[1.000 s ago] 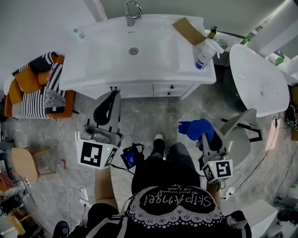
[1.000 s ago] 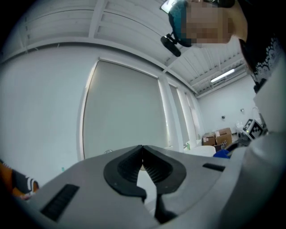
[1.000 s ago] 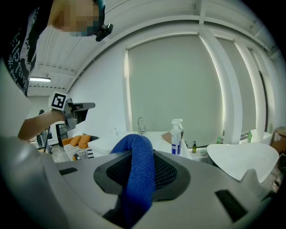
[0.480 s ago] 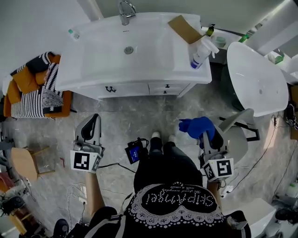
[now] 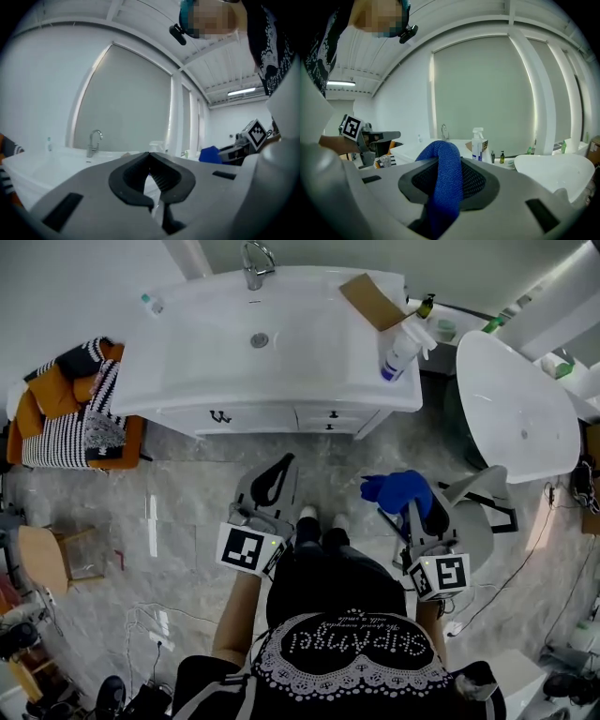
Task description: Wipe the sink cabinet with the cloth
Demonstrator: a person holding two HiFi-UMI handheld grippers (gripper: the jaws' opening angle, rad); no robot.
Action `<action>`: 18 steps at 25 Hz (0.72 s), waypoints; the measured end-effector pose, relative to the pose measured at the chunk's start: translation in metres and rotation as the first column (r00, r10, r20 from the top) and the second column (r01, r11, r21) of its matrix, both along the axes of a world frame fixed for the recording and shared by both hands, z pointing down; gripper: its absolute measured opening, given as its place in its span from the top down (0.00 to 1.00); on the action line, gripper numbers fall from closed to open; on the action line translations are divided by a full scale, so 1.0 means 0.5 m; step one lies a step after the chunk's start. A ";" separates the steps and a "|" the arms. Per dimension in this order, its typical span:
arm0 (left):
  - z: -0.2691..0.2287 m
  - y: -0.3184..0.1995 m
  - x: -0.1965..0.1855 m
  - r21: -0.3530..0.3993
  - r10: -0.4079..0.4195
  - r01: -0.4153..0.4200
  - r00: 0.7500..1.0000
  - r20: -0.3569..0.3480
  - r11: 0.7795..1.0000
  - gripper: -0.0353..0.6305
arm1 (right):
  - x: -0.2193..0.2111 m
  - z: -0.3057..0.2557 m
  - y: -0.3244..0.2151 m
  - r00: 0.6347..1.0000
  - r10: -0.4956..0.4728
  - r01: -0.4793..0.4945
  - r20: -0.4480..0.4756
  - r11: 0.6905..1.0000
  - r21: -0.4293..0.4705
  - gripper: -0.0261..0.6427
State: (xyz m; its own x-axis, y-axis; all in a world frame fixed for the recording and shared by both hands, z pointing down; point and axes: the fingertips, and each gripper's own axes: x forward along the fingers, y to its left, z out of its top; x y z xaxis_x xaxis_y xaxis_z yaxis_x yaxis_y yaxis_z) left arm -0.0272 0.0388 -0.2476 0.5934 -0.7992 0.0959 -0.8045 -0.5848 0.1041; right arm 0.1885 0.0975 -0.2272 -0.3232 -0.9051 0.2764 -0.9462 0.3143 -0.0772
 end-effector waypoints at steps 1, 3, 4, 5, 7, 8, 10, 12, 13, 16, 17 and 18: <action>-0.009 0.003 0.041 0.016 0.037 -0.037 0.999 -0.012 0.999 0.94 | 0.000 0.001 0.001 1.000 -0.007 0.007 0.003 1.000 0.001 0.79; -0.032 0.006 0.107 0.061 0.089 -0.087 0.996 -0.031 0.994 0.94 | 0.002 0.005 0.004 1.000 -0.017 0.017 0.008 1.000 0.000 0.79; -0.037 0.009 0.131 0.068 0.107 -0.105 0.994 -0.037 0.992 0.94 | 0.004 0.008 0.006 1.000 -0.021 0.021 0.010 1.000 -0.003 0.79; -0.039 0.013 0.149 0.067 0.120 -0.117 0.992 -0.044 0.991 0.94 | 0.007 0.012 0.008 1.000 -0.026 0.026 0.011 1.000 -0.005 0.79; -0.039 0.016 0.172 0.056 0.126 -0.123 0.990 -0.056 0.991 0.94 | 0.014 0.018 0.009 0.999 -0.039 0.039 0.011 0.999 -0.005 0.79; -0.037 0.016 0.177 0.051 0.121 -0.118 0.991 -0.057 0.992 0.94 | 0.018 0.021 0.009 0.999 -0.045 0.045 0.011 0.999 -0.006 0.79; -0.035 0.014 0.178 0.046 0.104 -0.101 0.993 -0.052 0.994 0.94 | 0.027 0.031 0.007 0.998 -0.055 0.056 0.011 0.998 -0.014 0.79; -0.036 0.006 0.172 0.048 0.079 -0.076 0.996 -0.044 0.996 0.94 | 0.037 0.038 -0.003 0.998 -0.067 0.067 0.007 0.998 -0.013 0.79; -0.039 0.001 0.167 0.053 0.063 -0.061 0.997 -0.043 0.997 0.94 | 0.042 0.037 -0.012 0.997 -0.073 0.073 0.002 0.997 -0.003 0.79; -0.047 -0.012 0.147 0.067 0.012 -0.008 0.998 -0.054 0.998 0.94 | 0.050 0.036 -0.049 0.995 -0.097 0.097 -0.022 0.995 0.038 0.79; -0.044 -0.014 0.140 0.065 -0.008 0.012 0.998 -0.058 0.998 0.94 | 0.048 0.038 -0.063 0.994 -0.106 0.107 -0.034 0.993 0.053 0.79; -0.036 -0.016 0.132 0.058 -0.028 0.031 0.998 -0.060 0.998 0.94 | 0.042 0.040 -0.078 0.993 -0.113 0.116 -0.046 0.991 0.069 0.79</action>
State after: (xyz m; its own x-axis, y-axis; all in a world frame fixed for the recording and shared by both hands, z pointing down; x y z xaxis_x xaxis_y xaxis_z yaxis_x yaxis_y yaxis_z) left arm 0.0389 0.0308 -0.2658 0.5728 -0.8196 0.0136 -0.8148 -0.5676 0.1177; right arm 0.2096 0.0587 -0.2069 -0.4157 -0.8806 0.2274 -0.9054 0.4244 -0.0119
